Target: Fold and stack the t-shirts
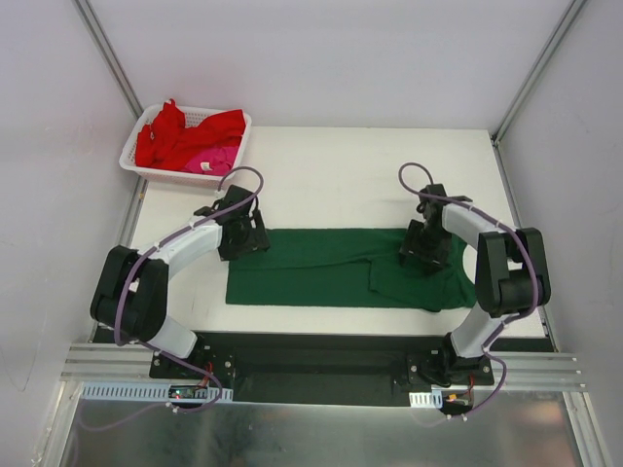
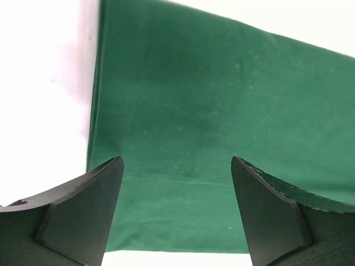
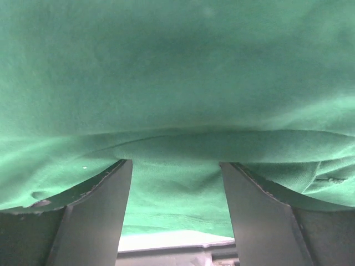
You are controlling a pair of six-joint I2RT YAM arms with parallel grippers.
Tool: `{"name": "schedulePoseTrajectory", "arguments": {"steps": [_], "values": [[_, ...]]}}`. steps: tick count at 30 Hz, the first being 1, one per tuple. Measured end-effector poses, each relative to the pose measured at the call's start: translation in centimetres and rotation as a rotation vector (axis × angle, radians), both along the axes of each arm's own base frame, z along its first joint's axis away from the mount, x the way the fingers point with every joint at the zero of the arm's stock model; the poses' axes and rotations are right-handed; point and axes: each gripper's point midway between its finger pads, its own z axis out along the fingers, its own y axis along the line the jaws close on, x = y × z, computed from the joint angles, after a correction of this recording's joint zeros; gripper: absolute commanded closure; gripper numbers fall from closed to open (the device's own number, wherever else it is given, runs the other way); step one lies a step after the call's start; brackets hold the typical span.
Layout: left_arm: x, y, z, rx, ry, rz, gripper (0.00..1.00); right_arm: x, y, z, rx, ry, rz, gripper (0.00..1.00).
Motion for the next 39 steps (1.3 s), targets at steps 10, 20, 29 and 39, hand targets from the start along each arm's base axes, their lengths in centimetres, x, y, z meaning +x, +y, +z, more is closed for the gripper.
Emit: {"name": "schedulePoseTrajectory", "arguments": {"steps": [10,20,29,39], "values": [[3.2,-4.7,12.3,-0.156,-0.291,-0.393,0.06,8.7,0.0,10.8,0.023,-0.222,0.036,0.04],[4.4,-10.0,17.4,-0.164,-0.554,-0.97,0.01,1.8,0.2,21.2,0.21,-0.601,-0.506,0.04],[-0.2,-11.7,4.0,-0.15,-0.208,-1.091,0.01,0.5,-1.9,8.9,-0.074,-0.23,-0.777,0.04],[-1.4,-12.4,-1.3,0.035,-0.132,-1.181,0.01,2.2,-1.2,4.1,-0.106,-0.147,-0.787,0.04]]}}
